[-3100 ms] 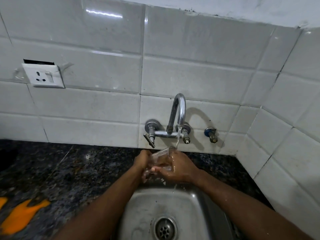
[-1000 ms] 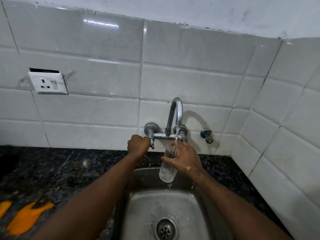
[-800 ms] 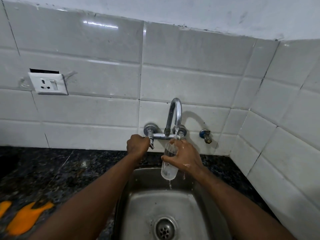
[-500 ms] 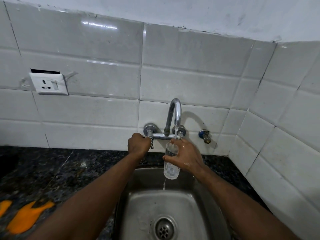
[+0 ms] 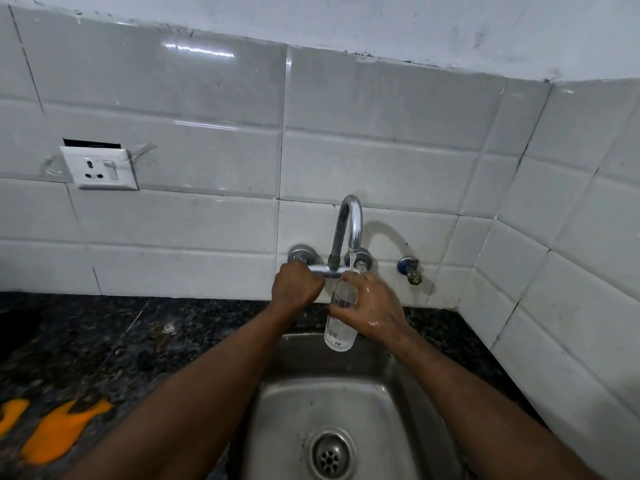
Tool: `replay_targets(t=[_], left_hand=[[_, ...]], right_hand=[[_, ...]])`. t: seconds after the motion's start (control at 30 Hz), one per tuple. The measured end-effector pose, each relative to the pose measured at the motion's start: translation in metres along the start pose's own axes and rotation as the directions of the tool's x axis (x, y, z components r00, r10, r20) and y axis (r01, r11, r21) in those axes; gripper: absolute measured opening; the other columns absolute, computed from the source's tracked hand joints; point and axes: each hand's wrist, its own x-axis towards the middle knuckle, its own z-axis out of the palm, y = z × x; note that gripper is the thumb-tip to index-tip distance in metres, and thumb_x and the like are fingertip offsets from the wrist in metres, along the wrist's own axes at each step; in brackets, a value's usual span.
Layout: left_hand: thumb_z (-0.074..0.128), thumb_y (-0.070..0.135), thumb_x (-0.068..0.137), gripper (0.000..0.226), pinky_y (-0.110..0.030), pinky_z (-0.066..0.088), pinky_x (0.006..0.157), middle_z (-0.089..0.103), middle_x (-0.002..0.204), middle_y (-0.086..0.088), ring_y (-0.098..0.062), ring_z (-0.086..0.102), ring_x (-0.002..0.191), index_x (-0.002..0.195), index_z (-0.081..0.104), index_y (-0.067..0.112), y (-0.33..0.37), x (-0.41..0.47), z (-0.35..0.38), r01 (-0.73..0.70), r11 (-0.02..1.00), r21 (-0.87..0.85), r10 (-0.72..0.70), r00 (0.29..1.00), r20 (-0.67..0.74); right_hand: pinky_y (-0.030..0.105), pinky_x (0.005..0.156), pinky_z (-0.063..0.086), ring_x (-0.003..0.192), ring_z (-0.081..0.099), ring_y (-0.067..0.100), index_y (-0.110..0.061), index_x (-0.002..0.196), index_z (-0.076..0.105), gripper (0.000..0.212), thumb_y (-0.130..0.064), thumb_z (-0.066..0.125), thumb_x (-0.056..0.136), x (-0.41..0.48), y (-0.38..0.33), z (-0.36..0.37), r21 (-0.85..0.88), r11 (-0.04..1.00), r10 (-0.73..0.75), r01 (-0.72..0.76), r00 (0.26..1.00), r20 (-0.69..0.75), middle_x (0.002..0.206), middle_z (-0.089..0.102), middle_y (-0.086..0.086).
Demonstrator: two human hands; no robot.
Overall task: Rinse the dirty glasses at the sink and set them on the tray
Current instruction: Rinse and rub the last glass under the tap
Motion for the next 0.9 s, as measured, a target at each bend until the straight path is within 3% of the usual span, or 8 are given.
replay_targets(t=[0.17,0.23,0.3,0.37,0.47,0.57,0.7,0.9], left_hand=[[0.046,0.029,0.096,0.032,-0.032,0.043,0.066,0.069,0.104,-0.015,-0.027,0.062,0.087,0.102,0.067,0.006,-0.026,-0.012,0.021,0.346,0.868,-0.358,-0.383,0.923,-0.037],[0.046,0.040,0.096,0.042,-0.037,0.051,0.076,0.068,0.104,-0.016,-0.030,0.063,0.091,0.109,0.066,0.005,-0.030,-0.028,0.035,0.553,0.596,-0.583,-0.540,0.812,0.219],[0.040,0.049,0.096,0.053,-0.043,0.052,0.074,0.069,0.090,-0.019,-0.033,0.062,0.081,0.098,0.069,0.005,-0.027,-0.037,0.040,0.688,0.243,-0.684,-0.448,0.705,0.550],[0.041,0.050,0.097,0.056,-0.044,0.054,0.073,0.071,0.087,-0.022,-0.035,0.065,0.078,0.099,0.069,0.002,-0.024,-0.037,0.039,0.675,0.137,-0.725,-0.337,0.720,0.607],[0.061,0.034,0.091,0.038,-0.040,0.059,0.070,0.073,0.095,-0.021,-0.033,0.070,0.077,0.108,0.065,0.000,-0.022,-0.030,0.036,0.578,0.229,-0.783,-0.365,0.797,0.481],[0.069,0.038,0.085,0.040,-0.032,0.058,0.061,0.072,0.092,-0.016,-0.028,0.072,0.074,0.103,0.065,0.003,-0.020,-0.024,0.030,0.491,0.530,-0.691,-0.432,0.858,0.278],[0.065,0.039,0.086,0.028,-0.025,0.048,0.057,0.064,0.069,-0.002,-0.019,0.063,0.066,0.074,0.065,0.014,-0.008,-0.029,0.014,0.129,0.928,-0.349,-0.133,0.991,0.013],[0.063,0.047,0.083,0.035,-0.032,0.053,0.069,0.066,0.088,-0.002,-0.019,0.061,0.078,0.094,0.064,0.014,0.007,-0.041,0.011,-0.218,0.975,0.052,0.217,0.976,0.014]], right_hand=[[0.027,0.083,0.047,0.103,0.058,0.017,-0.027,0.123,0.054,0.063,-0.045,0.082,0.069,-0.003,0.002,0.004,0.217,0.975,0.059,-0.044,0.996,-0.066,0.117,0.058,-0.001],[0.026,0.082,0.049,0.098,0.057,0.011,-0.027,0.119,0.051,0.063,-0.041,0.084,0.068,-0.008,0.004,0.011,0.355,0.932,0.101,-0.069,0.992,-0.073,0.114,0.057,-0.004],[0.028,0.082,0.054,0.098,0.059,0.009,-0.029,0.115,0.050,0.060,-0.036,0.086,0.068,-0.013,0.007,0.021,0.504,0.857,0.167,-0.111,0.984,-0.067,0.113,0.059,-0.004],[0.034,0.083,0.057,0.100,0.062,0.014,-0.032,0.112,0.049,0.057,-0.031,0.085,0.069,-0.019,0.009,0.031,0.635,0.753,0.235,-0.174,0.972,-0.013,0.112,0.062,-0.001],[0.033,0.071,0.058,0.098,0.064,0.019,-0.033,0.114,0.044,0.058,-0.032,0.084,0.072,-0.027,0.009,0.039,0.746,0.604,0.288,-0.281,0.950,0.125,0.114,0.062,0.004],[0.024,0.061,0.053,0.096,0.064,0.020,-0.028,0.117,0.041,0.055,-0.028,0.080,0.079,-0.033,0.013,0.041,0.734,0.578,0.259,-0.357,0.933,0.249,0.116,0.058,0.005],[0.037,0.081,0.059,0.105,0.061,0.016,-0.030,0.127,0.048,0.061,-0.034,0.082,0.076,-0.036,0.015,0.046,0.633,0.667,0.187,-0.393,0.911,0.369,0.120,0.058,-0.003],[0.036,0.092,0.056,0.104,0.066,0.012,-0.023,0.132,0.052,0.081,-0.047,0.084,0.062,-0.026,0.006,0.050,0.503,0.795,0.130,-0.340,0.904,0.407,0.116,0.067,-0.005]])
